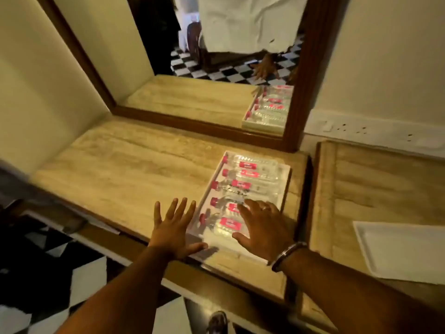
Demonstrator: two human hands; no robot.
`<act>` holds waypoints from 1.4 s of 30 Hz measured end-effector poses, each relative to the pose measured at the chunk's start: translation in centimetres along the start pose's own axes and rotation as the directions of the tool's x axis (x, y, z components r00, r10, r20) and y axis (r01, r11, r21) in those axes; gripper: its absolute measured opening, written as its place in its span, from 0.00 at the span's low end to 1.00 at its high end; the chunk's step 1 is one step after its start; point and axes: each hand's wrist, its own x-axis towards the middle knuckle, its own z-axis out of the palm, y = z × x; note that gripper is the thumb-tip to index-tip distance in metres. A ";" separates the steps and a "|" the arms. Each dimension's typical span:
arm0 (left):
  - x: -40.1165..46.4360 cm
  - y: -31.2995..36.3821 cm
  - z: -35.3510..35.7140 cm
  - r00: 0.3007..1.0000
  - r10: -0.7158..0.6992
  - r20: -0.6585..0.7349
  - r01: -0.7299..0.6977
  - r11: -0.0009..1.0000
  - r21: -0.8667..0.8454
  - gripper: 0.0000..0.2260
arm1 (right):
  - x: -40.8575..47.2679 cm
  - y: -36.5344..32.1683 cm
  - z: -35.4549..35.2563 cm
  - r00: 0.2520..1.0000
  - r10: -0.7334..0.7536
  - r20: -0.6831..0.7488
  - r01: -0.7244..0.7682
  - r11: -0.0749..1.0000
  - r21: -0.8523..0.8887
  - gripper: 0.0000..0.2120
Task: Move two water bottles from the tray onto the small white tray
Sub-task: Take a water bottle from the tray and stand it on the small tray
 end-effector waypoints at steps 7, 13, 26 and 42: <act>2.1 -6.6 5.5 0.984 0.098 0.146 -0.080 0.989 -0.124 0.57 | 6.4 -8.5 4.9 0.998 -0.054 0.035 0.055 0.998 -0.031 0.20; 5.5 -6.7 7.5 0.966 0.223 0.133 -0.210 0.972 -0.107 0.59 | 10.1 -10.1 6.2 0.975 0.059 0.213 -0.043 0.996 -0.079 0.10; 7.1 -6.3 8.4 0.952 0.289 0.102 -0.276 0.952 -0.131 0.61 | 2.6 -4.6 -2.8 0.800 0.493 -0.342 -0.347 0.846 0.405 0.28; 6.7 -6.0 6.1 0.937 0.230 0.263 -0.215 0.973 -0.084 0.65 | -2.8 -3.9 -2.6 0.814 0.391 -0.430 -0.276 0.911 0.306 0.24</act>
